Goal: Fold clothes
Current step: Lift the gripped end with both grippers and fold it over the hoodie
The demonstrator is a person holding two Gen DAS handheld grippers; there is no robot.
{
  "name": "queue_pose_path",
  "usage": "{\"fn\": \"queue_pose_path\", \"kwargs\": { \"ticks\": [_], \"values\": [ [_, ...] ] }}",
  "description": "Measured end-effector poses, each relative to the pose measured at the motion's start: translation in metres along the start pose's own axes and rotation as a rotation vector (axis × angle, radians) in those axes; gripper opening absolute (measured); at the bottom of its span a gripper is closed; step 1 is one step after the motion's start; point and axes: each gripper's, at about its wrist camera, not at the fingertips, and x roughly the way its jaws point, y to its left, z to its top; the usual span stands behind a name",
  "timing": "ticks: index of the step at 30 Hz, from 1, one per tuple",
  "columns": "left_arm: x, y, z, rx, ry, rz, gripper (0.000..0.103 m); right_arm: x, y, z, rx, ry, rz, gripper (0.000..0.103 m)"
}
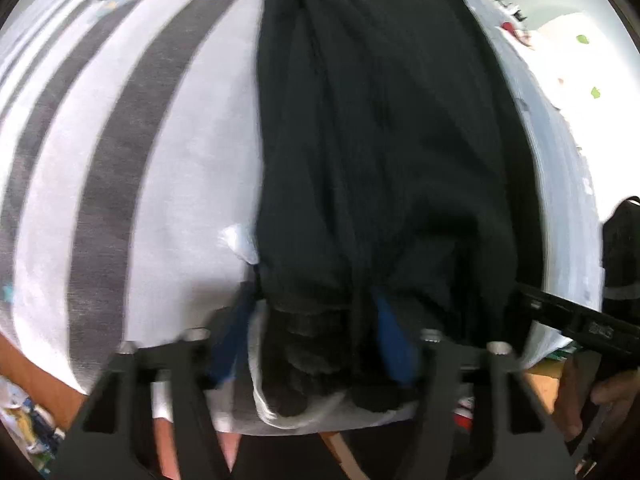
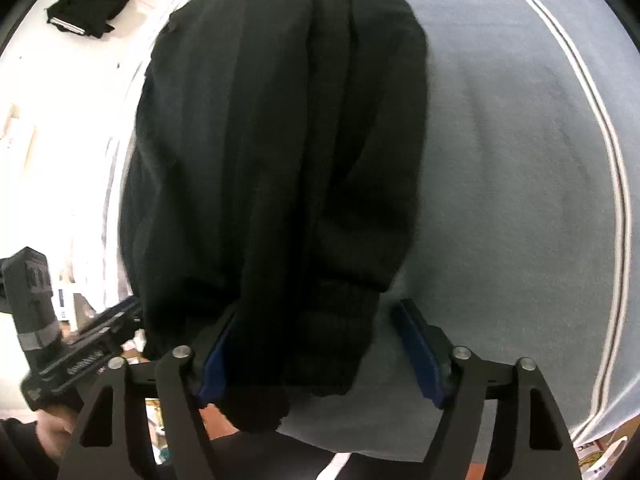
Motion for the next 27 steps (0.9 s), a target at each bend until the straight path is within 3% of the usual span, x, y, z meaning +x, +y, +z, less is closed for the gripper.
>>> {"fn": "queue_pose_path", "kwargs": {
  "ticks": [2, 6, 11, 16, 20, 22, 25, 27],
  "values": [
    [-0.003, -0.011, 0.001, 0.039, -0.006, 0.004, 0.025, -0.002, -0.001, 0.0, 0.0, 0.008, 0.026, 0.038],
    [-0.013, -0.017, 0.007, 0.05, -0.008, -0.019, 0.019, -0.014, -0.004, -0.002, 0.007, 0.0, 0.052, 0.022],
    [-0.054, -0.024, 0.022, 0.08, -0.066, -0.069, 0.018, -0.055, 0.011, 0.001, -0.032, -0.055, 0.082, 0.018],
    [-0.116, -0.035, 0.07, 0.081, -0.181, -0.127, 0.018, -0.115, 0.037, 0.023, -0.063, -0.165, 0.133, 0.017],
    [-0.135, -0.047, 0.117, 0.043, -0.238, -0.17, 0.018, -0.15, 0.057, 0.057, -0.076, -0.242, 0.151, 0.017],
    [-0.133, -0.054, 0.138, 0.018, -0.249, -0.181, 0.018, -0.146, 0.078, 0.067, -0.077, -0.271, 0.15, 0.017],
    [-0.123, -0.033, 0.179, -0.009, -0.246, -0.179, 0.018, -0.126, 0.108, 0.14, -0.083, -0.294, 0.127, 0.017],
    [-0.106, -0.026, 0.198, -0.003, -0.232, -0.163, 0.018, -0.12, 0.109, 0.168, -0.091, -0.294, 0.121, 0.018]
  ]
}}
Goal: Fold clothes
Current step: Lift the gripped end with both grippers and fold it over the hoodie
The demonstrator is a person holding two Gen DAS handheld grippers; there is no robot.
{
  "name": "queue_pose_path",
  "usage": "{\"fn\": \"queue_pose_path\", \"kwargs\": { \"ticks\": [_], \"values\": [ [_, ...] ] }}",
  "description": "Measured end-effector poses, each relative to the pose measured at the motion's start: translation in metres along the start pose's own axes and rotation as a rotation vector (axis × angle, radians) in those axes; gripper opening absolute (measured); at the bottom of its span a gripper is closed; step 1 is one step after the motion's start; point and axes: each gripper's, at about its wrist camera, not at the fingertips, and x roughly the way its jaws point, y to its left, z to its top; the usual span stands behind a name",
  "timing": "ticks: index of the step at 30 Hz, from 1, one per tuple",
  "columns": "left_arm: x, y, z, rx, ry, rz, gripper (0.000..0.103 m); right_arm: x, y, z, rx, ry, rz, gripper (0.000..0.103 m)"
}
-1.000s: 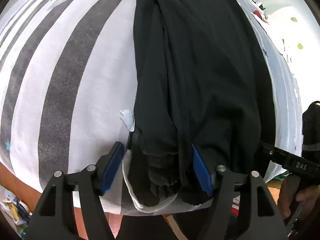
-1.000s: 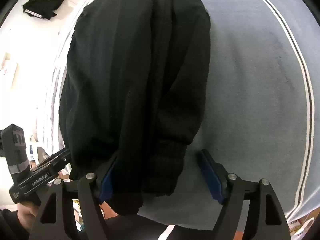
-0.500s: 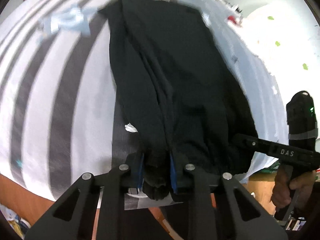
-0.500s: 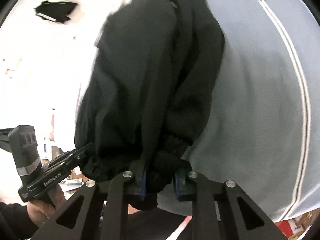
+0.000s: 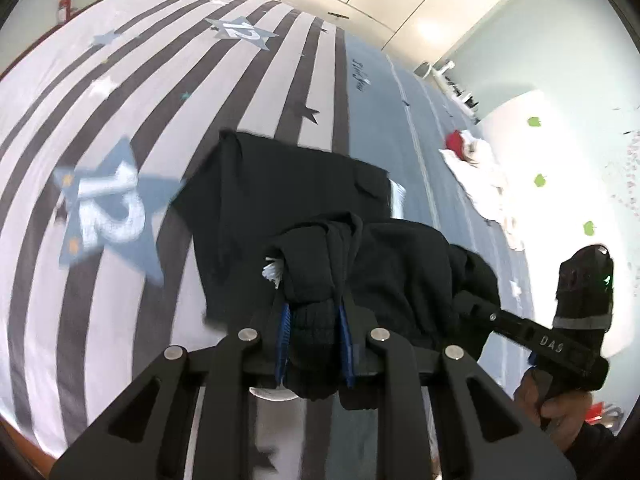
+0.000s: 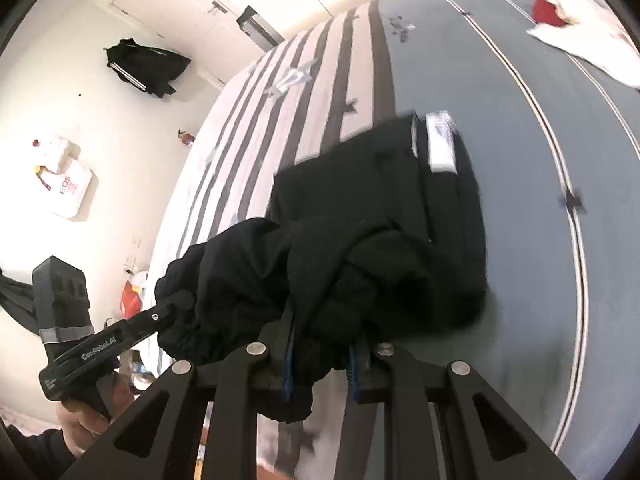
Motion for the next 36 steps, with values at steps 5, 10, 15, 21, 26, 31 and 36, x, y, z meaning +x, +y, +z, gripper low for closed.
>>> {"fn": "queue_pose_path", "kwargs": {
  "ticks": [5, 10, 15, 21, 26, 31, 36],
  "values": [
    [0.063, 0.014, 0.056, -0.059, 0.1, 0.028, 0.018, 0.069, -0.03, 0.036, 0.033, 0.1, -0.031, 0.018],
    [0.073, 0.01, 0.062, -0.052, 0.152, 0.065, 0.018, 0.107, -0.052, 0.059, 0.071, 0.19, -0.021, 0.018],
    [0.043, 0.002, 0.041, -0.089, 0.148, 0.053, 0.018, 0.078, -0.046, 0.04, 0.067, 0.185, 0.031, 0.018],
    [-0.017, -0.022, -0.027, -0.085, 0.233, 0.053, 0.018, 0.017, -0.029, -0.023, 0.088, 0.225, 0.066, 0.018],
    [-0.028, -0.024, -0.065, -0.074, 0.357, 0.045, 0.018, -0.005, -0.028, -0.083, 0.149, 0.34, 0.017, 0.018],
    [-0.017, -0.014, -0.058, -0.05, 0.368, 0.056, 0.018, 0.008, -0.023, -0.092, 0.099, 0.335, -0.025, 0.018],
    [0.027, 0.006, -0.025, -0.049, 0.305, 0.098, 0.018, 0.057, -0.031, -0.062, 0.076, 0.289, -0.052, 0.018]
  ]
}}
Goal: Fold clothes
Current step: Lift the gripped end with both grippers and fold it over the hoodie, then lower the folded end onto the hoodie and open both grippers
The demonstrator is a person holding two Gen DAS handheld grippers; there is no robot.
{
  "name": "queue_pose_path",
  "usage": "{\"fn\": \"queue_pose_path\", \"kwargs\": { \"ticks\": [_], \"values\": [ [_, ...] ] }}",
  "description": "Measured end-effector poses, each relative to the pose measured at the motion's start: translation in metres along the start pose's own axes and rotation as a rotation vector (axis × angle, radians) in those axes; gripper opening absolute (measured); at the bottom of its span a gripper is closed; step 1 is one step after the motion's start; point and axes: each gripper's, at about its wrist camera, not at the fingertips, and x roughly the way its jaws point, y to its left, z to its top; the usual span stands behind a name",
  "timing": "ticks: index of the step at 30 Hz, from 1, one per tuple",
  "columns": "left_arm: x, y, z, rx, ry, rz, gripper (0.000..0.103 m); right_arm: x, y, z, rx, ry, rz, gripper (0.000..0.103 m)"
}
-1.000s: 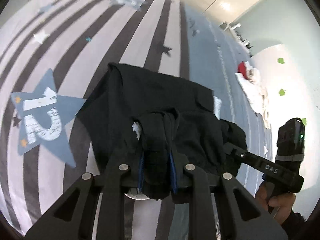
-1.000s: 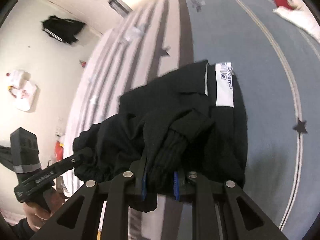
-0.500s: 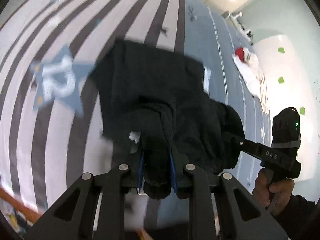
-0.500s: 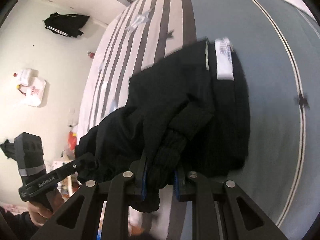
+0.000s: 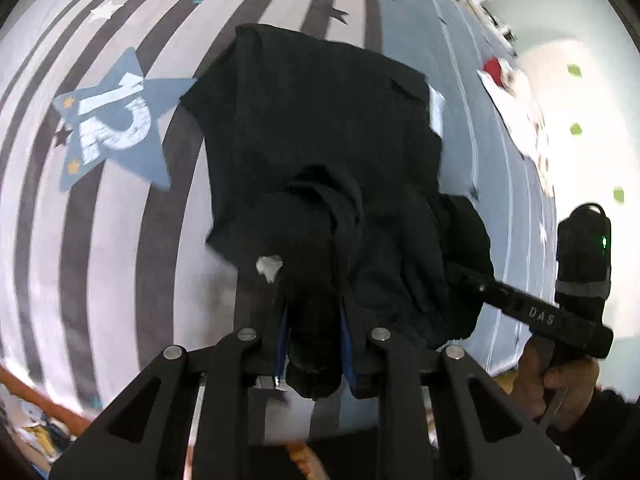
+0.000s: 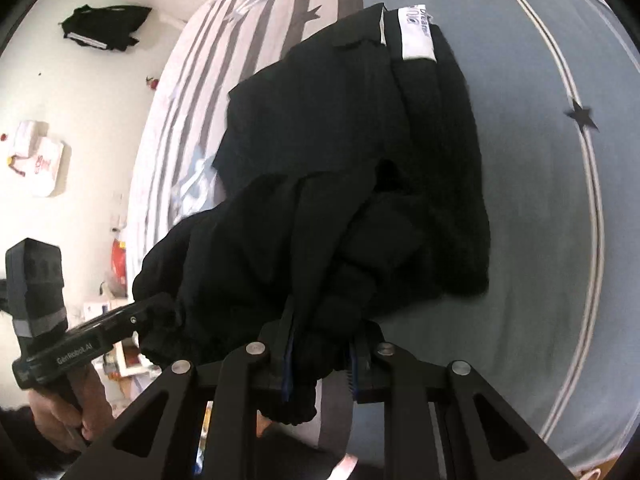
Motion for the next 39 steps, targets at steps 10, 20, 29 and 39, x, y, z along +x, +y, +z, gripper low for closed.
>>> {"fn": "queue_pose_path", "kwargs": {
  "ticks": [10, 20, 29, 39],
  "values": [
    [0.049, 0.016, 0.087, -0.06, -0.044, -0.023, 0.021, 0.051, -0.019, 0.106, 0.028, 0.0, -0.039, 0.031],
    [0.036, 0.007, 0.149, -0.019, -0.086, -0.062, 0.03, 0.045, -0.015, 0.174, 0.032, -0.013, 0.035, 0.051],
    [-0.005, 0.041, 0.161, -0.085, -0.186, -0.061, 0.044, 0.032, -0.067, 0.184, 0.258, 0.031, 0.299, 0.075],
    [-0.015, 0.003, 0.084, 0.256, -0.214, 0.066, 0.024, -0.013, 0.004, 0.118, -0.343, -0.233, -0.103, 0.067]
  ]
}}
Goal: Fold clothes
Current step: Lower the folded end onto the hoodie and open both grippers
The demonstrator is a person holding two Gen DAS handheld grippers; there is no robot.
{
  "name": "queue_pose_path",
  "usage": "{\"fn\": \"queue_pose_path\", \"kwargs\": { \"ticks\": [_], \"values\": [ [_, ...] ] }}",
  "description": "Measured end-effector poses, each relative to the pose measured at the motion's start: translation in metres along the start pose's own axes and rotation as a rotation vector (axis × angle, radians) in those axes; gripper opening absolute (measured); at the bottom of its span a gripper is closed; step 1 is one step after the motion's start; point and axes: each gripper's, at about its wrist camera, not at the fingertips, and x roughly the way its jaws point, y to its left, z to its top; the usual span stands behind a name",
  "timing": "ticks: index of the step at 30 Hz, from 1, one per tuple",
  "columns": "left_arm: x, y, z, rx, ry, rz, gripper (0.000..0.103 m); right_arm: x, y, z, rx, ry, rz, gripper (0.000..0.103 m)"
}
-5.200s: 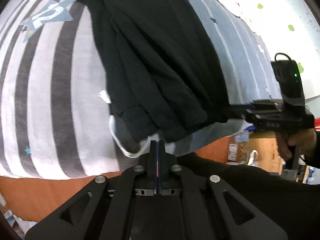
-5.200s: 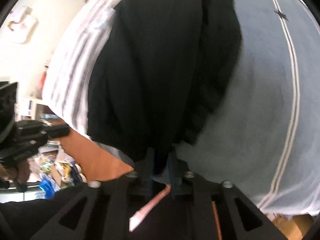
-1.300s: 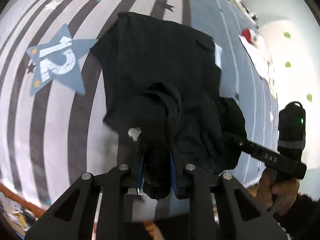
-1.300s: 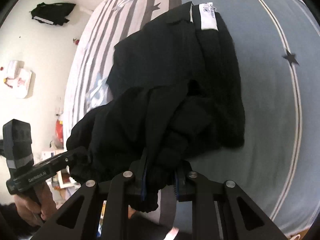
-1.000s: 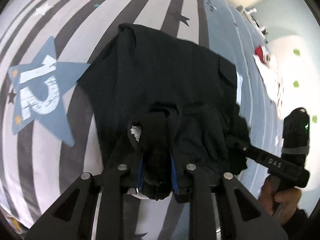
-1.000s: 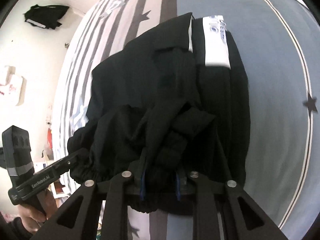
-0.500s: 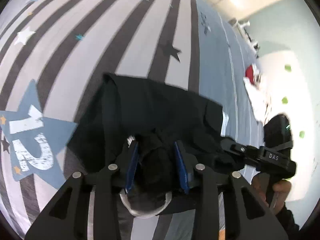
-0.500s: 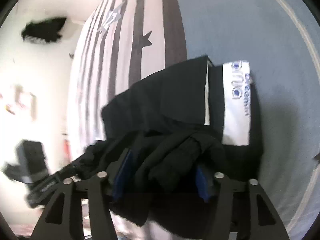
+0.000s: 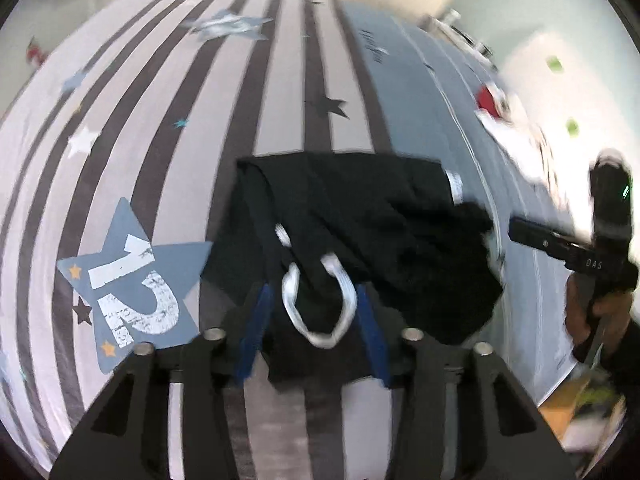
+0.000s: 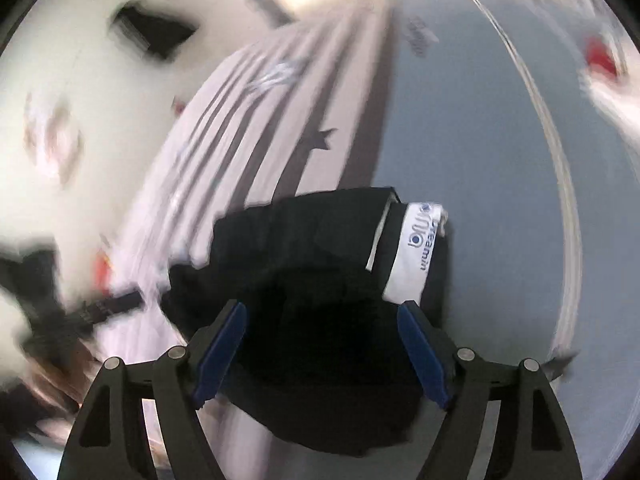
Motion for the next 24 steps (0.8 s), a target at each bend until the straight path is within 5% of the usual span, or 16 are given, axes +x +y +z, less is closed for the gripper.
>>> {"fn": "queue_pose_path", "kwargs": {
  "ticks": [1, 3, 5, 13, 21, 24],
  "values": [
    [0.002, -0.006, -0.007, 0.023, 0.008, -0.004, 0.02, 0.0, 0.013, -0.009, -0.07, 0.005, -0.035, 0.058],
    [0.013, -0.018, -0.018, 0.05, 0.042, -0.005, 0.008, 0.007, 0.032, -0.027, -0.14, 0.041, -0.077, 0.025],
    [0.022, -0.026, -0.024, 0.075, 0.038, -0.003, 0.005, 0.011, 0.036, -0.045, -0.161, 0.077, -0.097, 0.012],
    [0.057, -0.039, -0.002, 0.108, -0.001, 0.069, 0.004, 0.048, 0.057, -0.049, -0.132, 0.047, -0.164, 0.006],
    [0.059, -0.027, 0.074, 0.037, -0.123, 0.118, 0.004, 0.058, 0.038, 0.023, -0.018, -0.031, -0.16, 0.006],
    [0.06, -0.016, 0.087, 0.008, -0.112, 0.145, 0.004, 0.059, 0.022, 0.042, 0.034, -0.033, -0.169, 0.006]
  ]
}}
